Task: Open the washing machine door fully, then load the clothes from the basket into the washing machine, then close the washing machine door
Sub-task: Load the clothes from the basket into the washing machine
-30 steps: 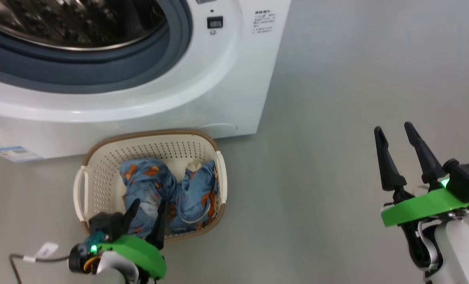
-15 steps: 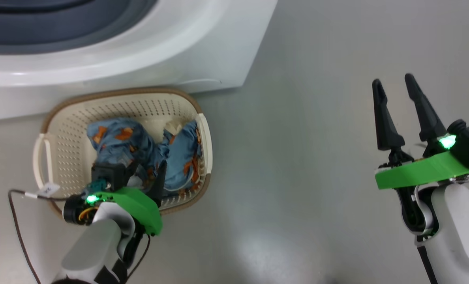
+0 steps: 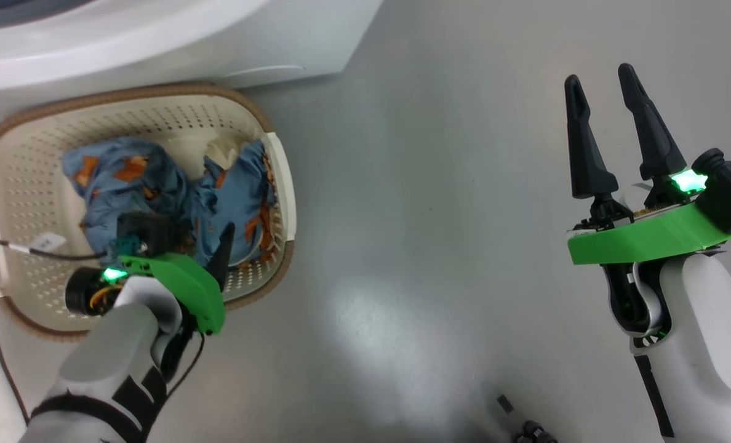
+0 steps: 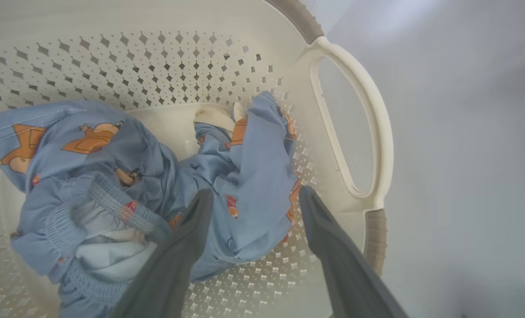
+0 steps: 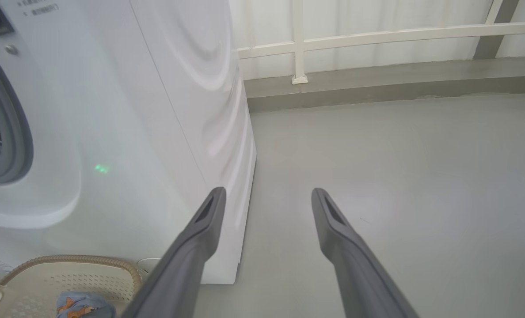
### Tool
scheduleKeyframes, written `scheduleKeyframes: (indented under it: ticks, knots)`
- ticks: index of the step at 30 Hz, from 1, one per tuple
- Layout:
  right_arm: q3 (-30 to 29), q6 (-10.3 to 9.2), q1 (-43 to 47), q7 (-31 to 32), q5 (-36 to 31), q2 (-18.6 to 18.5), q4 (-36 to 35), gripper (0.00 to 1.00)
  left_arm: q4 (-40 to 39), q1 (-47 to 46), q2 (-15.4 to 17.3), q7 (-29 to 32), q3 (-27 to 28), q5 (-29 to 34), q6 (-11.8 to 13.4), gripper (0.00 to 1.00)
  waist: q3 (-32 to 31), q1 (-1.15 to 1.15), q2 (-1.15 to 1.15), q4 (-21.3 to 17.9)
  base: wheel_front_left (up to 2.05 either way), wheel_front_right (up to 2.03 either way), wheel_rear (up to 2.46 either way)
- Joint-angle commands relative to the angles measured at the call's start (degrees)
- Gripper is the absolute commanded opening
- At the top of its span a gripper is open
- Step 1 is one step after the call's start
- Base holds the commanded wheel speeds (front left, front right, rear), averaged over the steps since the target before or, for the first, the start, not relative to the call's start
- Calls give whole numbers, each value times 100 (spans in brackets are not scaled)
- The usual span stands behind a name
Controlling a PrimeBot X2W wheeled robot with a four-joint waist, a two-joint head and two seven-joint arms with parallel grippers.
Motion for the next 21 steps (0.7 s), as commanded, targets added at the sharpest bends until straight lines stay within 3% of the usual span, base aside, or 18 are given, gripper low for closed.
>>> scheduleKeyframes:
  ticks: [1, 21]
  knots:
    - [113, 25, 27, -45, -79, 21, -152, 100, -47, -98, 193, 10, -2, -137, 3, 100, 245, 0, 0, -181, 0, 0, 0]
    - [307, 25, -188, -45, -100, 99, -271, 100, 90, -687, 613, 294, -1025, -1225, 3, 100, 714, 0, 0, -547, 0, 0, 0]
